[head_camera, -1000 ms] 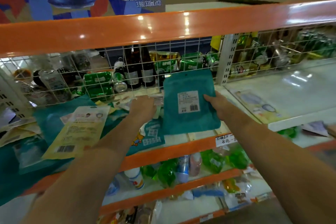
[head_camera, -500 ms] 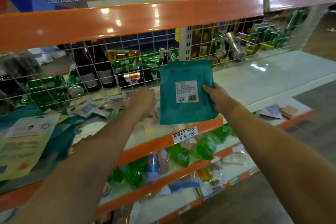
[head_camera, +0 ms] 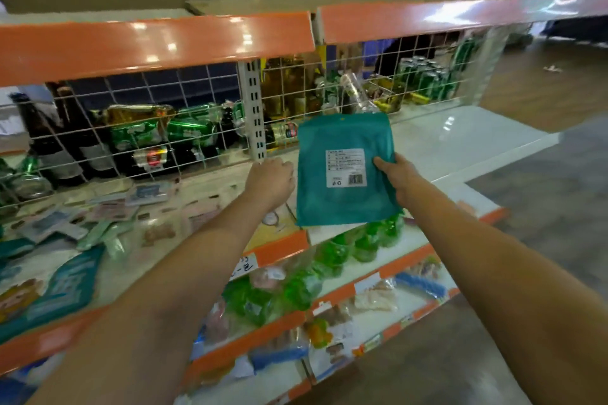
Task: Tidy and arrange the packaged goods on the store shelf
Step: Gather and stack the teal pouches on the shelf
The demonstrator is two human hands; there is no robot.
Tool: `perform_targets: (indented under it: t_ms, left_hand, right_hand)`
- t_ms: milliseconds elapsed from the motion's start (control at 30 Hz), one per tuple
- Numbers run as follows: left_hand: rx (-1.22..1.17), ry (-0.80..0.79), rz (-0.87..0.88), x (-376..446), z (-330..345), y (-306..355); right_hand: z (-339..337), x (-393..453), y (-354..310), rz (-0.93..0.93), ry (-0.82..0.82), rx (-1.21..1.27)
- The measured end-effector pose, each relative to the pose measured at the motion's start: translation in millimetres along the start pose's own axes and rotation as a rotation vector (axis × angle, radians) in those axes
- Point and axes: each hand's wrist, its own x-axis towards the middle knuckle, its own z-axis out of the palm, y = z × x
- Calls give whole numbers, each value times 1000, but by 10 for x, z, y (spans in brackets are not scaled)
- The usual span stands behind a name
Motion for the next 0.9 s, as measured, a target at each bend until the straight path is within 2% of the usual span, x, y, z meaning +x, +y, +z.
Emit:
perform_targets:
  t_ms: [233,400,733,900]
  left_hand:
    - [-49,-57,10,332,45,587]
    - [-43,-54,64,717,78,762]
    - [-197,1,117,1521,54,1017]
    - [-283,-50,64,1719,68,1159]
  right_hand:
    - [-505,301,78,39,65,-12]
    - [-731,542,57,35,103,-8]
    - [-994,1020,-165,1,94,93]
    - [-1077,1202,-217,30,94,74]
